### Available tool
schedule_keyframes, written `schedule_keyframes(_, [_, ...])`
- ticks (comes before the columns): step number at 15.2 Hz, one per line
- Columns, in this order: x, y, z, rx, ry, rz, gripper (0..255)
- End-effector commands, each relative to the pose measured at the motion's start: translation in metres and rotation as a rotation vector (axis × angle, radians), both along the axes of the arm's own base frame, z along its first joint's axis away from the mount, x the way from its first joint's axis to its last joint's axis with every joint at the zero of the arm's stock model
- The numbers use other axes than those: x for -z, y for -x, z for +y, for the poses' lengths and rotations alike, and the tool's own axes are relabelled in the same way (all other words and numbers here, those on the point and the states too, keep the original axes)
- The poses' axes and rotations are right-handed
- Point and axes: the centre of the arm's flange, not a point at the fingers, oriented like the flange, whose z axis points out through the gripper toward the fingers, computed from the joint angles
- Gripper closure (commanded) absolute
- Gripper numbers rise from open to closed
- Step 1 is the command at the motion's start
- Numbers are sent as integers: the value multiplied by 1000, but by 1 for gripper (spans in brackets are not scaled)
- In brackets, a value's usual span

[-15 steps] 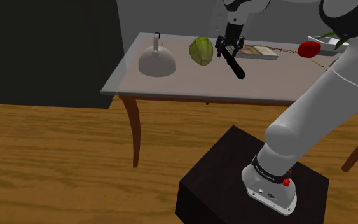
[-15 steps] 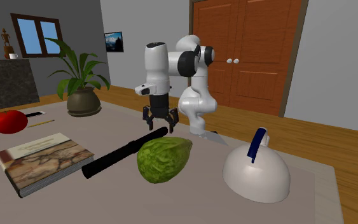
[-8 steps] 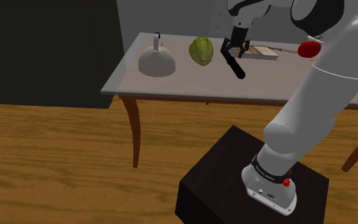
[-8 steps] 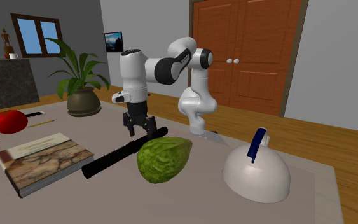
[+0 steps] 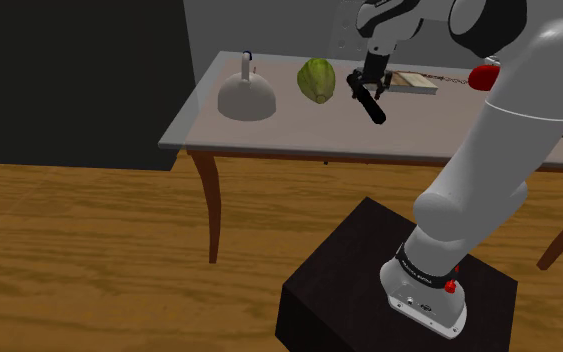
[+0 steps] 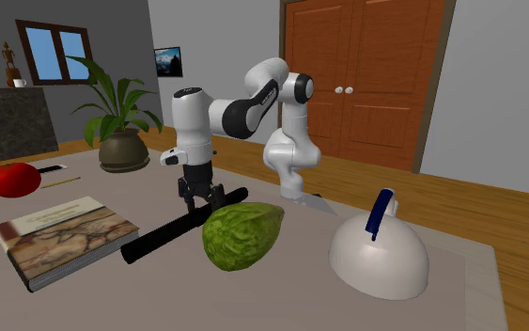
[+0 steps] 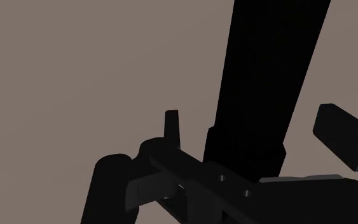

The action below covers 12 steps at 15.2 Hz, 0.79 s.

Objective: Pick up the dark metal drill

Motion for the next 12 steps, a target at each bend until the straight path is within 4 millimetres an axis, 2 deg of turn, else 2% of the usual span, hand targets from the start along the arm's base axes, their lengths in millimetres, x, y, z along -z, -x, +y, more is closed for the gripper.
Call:
schedule_keyframes(1, [7,0,-1,0,0,0,0])
schedule_keyframes(2, [7,-1,-1,0,0,0,0])
schedule_keyframes(3, [8,-1,-1,0,0,0,255])
schedule_keyframes(12, [7,-1,-1,0,0,0,255])
